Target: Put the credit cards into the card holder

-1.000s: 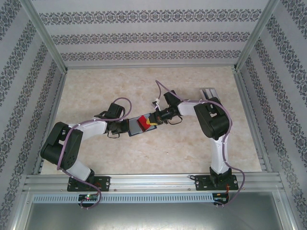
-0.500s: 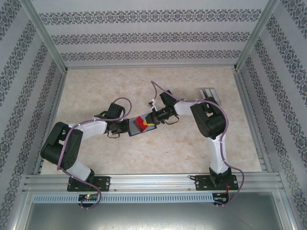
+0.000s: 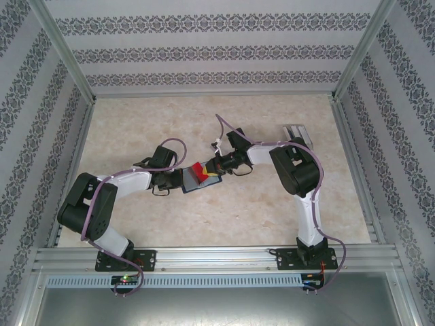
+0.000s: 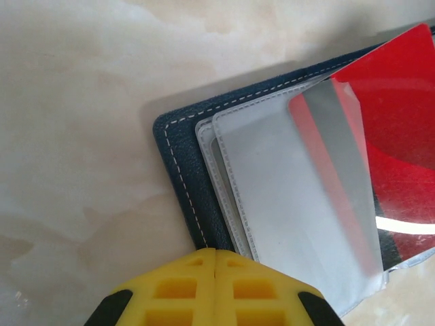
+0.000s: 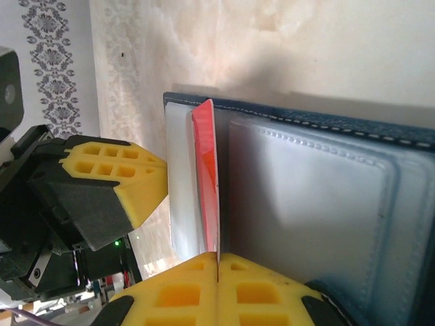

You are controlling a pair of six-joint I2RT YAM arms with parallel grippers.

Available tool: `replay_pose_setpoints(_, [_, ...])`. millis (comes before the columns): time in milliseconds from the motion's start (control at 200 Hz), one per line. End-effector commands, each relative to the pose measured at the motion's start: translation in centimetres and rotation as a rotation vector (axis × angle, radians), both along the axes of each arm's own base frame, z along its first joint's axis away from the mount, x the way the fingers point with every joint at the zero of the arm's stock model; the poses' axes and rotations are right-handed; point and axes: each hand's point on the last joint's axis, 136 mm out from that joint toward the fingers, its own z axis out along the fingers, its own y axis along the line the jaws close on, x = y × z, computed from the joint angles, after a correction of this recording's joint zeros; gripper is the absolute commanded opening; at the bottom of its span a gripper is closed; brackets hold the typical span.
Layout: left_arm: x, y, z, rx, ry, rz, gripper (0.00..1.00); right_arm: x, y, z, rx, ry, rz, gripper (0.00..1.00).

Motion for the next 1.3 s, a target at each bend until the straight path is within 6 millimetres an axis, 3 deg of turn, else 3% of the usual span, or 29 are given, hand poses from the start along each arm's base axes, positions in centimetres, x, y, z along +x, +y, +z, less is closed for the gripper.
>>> replay_pose_setpoints(0, [-1.6, 1.1, -2.0, 0.04, 0.073, 0.009, 0.03, -0.1, 0.6, -0.3, -0.011, -0.003, -0.022, 0.02])
replay_pose_setpoints(285, [-1.6, 1.8, -1.6, 0.045, 0.063, 0.071, 0.03, -1.5, 1.1, -0.5, -0.048, 0.017, -0.07, 0.07])
replay_pose_setpoints(395, [-1.5, 1.9, -1.4, 0.041, 0.064, 0.081, 0.03, -1.9, 1.0, -0.2, -0.054, 0.018, -0.103, 0.2])
replay_pose_setpoints(490, [-1.4, 1.9, -1.4, 0.041, 0.065, 0.081, 0.03, -2.3, 1.3, 0.3, -0.055, 0.012, -0.107, 0.23])
replay_pose_setpoints(605, [-1.5, 1.8, -1.6, 0.035, 0.075, 0.083, 0.03, -2.4, 1.2, 0.3, -0.08, 0.01, -0.112, 0.23])
replay_pose_setpoints(784, [-1.7, 1.6, -2.1, 0.026, 0.092, 0.079, 0.03, -2.1, 0.6, -0.4, -0.125, 0.002, -0.135, 0.13])
replay_pose_setpoints(954, [-2.0, 0.9, -2.3, -0.019, 0.114, 0.074, 0.03, -2.5, 1.9, -1.3, -0.132, 0.023, -0.166, 0.07])
replay_pose_setpoints(1144, [-2.0, 0.8, -2.4, -0.021, 0.117, 0.076, 0.03, -3.2, 3.4, -0.1, -0.124, 0.002, -0.145, 0.15])
replay_pose_setpoints(1294, [-1.9, 0.9, -2.3, -0.011, 0.119, 0.077, 0.03, -2.8, 1.8, 0.0, -0.183, -0.026, -0.167, 0.22])
